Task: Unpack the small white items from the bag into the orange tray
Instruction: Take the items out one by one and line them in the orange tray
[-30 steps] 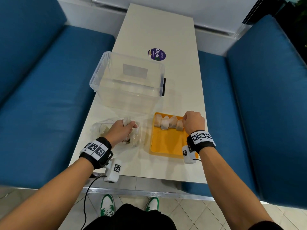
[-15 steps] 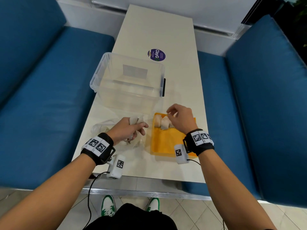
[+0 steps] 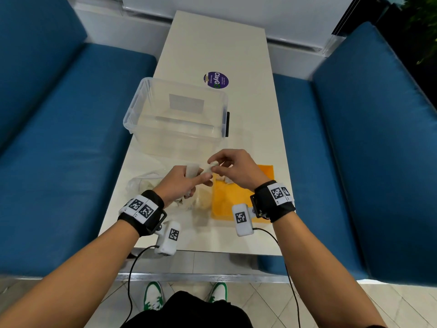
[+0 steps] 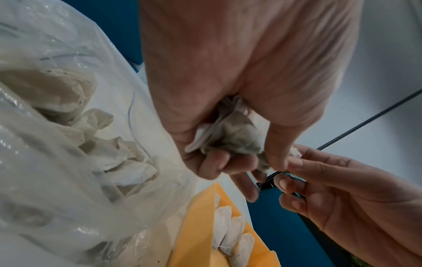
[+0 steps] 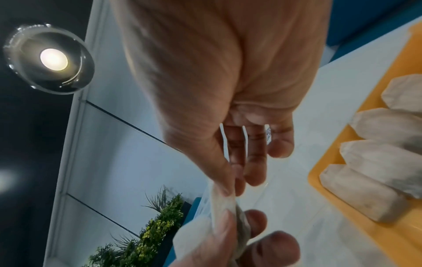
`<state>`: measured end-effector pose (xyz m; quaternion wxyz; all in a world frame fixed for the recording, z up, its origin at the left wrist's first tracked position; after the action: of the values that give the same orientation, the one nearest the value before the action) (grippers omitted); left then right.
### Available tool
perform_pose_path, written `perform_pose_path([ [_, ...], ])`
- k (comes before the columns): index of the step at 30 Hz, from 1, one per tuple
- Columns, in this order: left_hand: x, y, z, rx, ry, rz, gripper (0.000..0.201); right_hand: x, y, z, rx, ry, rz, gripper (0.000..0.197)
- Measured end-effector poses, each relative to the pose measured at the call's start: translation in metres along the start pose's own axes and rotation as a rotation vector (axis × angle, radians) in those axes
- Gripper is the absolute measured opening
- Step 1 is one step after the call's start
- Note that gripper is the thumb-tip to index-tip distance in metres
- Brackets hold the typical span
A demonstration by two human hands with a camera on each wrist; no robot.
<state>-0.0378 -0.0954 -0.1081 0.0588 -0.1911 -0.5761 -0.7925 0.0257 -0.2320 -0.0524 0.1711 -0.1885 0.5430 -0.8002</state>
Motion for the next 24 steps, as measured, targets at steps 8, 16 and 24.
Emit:
perform_pose_path([
  [8,0.003,-0.002,-0.001,-0.115,-0.001,0.004,0.028,0.004,-0.007,-0.002,0.108,-0.021,-0.006,0.013],
  [16,0.006,0.007,-0.002,-0.092,0.081,-0.05,0.021,0.007,-0.01,0.006,0.071,0.057,0.055,0.014],
  [24,0.004,0.007,-0.023,-0.155,0.032,-0.01,0.028,0.023,-0.011,0.061,0.21,0.144,0.063,0.01],
])
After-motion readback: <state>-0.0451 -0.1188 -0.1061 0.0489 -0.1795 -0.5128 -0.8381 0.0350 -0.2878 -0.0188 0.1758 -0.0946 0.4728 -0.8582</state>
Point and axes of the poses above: each hand's wrist, its own x-axis away from the middle knuckle, its own z-axis out of the back of the hand, y = z × x, the point moved 10 cm from there along -x, towards the middle knuckle, and after that the axes turned 13 degrees about -x, right-handed, at the moved point
